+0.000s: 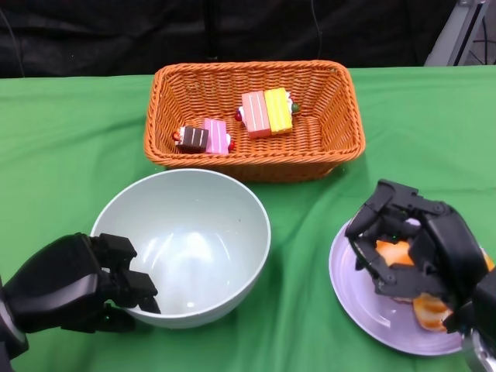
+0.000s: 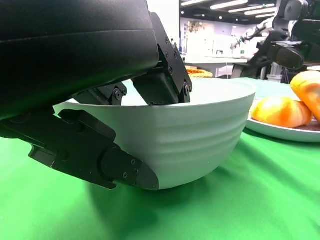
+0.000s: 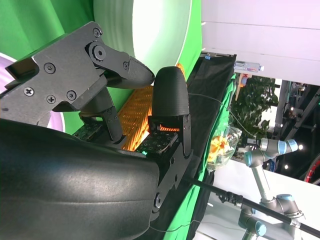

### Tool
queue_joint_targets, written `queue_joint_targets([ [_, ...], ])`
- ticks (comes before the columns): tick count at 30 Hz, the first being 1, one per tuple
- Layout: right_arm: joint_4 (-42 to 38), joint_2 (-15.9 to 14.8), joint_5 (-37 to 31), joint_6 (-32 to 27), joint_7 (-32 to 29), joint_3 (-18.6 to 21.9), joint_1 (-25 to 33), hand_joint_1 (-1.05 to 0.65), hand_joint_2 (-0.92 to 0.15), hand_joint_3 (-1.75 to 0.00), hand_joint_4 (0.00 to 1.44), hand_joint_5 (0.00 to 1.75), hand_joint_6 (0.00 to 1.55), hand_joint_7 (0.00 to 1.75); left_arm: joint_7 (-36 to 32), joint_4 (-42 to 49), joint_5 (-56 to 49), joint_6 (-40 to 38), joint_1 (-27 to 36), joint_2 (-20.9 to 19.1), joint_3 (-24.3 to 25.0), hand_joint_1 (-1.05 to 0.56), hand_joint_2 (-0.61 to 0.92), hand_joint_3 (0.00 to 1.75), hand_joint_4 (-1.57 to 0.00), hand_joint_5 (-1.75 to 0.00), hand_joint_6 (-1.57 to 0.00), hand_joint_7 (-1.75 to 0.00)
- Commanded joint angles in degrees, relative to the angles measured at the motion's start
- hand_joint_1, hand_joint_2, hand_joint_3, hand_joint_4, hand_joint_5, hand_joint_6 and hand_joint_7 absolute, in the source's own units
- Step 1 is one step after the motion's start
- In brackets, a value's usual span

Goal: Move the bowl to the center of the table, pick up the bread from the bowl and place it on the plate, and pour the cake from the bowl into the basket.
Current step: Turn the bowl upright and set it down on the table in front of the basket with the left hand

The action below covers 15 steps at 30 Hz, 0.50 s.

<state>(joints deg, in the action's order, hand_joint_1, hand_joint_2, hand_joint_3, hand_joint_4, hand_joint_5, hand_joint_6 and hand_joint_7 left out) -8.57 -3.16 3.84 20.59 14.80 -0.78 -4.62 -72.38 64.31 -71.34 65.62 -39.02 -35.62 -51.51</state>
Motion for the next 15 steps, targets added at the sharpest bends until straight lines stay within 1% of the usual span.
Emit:
queue_joint_targets([
  [1,0.89,-1.3,-0.94,1.07,-3.2,2.7,-1.04,-0.19,-0.57,-0.87,0.81,1.6,0.68,1.36,0.68,-0.07,0.28,1.48,-0.95,-1.46,-0.39,-0.39,0.92,0.13,-1.03,-0.39,-1.0,-0.12],
  [3,0.91,-1.29,-1.27,1.15,-3.82,2.89,-1.1,-0.2,-0.58,-0.85,0.8,1.6,0.67,1.37,0.73,-0.06,0.29,1.6,-0.98,-1.49,-0.38,-0.41,0.92,0.13,-1.05,-0.34,-1.01,-0.08],
  [9,0.88,-1.24,-1.47,1.2,-4.03,2.9,-1.12,-0.2,-0.6,-0.83,0.8,1.61,0.67,1.37,0.85,-0.07,0.34,1.66,-0.97,-1.5,-0.33,-0.41,0.92,0.14,-1.06,-0.31,-1.02,-0.07],
  [10,1.02,-1.59,-1.45,1.26,-4.97,4.05,-1.49,-0.18,-0.6,-0.83,0.79,1.61,0.67,1.37,0.44,-0.11,-0.03,2.82,-1.36,-1.72,-0.7,-0.46,0.92,0.16,-1.06,-0.3,-1.01,-0.06],
  [11,1.13,-1.86,-1.43,1.3,-5.68,4.9,-1.77,-0.14,-0.6,-0.84,0.78,1.61,0.67,1.36,0.14,-0.13,-0.31,3.71,-1.65,-1.87,-0.98,-0.57,0.92,0.23,-1.04,-0.29,-1.01,-0.05],
  [12,1.21,-2.04,-1.43,1.33,-6.18,5.46,-1.95,-0.12,-0.61,-0.85,0.77,1.61,0.67,1.35,-0.08,-0.13,-0.49,4.33,-1.86,-1.98,-1.18,-0.64,0.92,0.27,-1.04,-0.28,-1.01,-0.05],
  [15,1.36,-1.92,-0.73,0.76,-6.72,6.43,-2.33,-0.12,-0.6,-0.86,0.75,1.61,0.67,1.33,0.14,0.19,-0.01,5.9,-2.03,-2.15,-1.01,-0.72,0.92,0.3,-1.03,-0.27,-1.0,-0.04],
])
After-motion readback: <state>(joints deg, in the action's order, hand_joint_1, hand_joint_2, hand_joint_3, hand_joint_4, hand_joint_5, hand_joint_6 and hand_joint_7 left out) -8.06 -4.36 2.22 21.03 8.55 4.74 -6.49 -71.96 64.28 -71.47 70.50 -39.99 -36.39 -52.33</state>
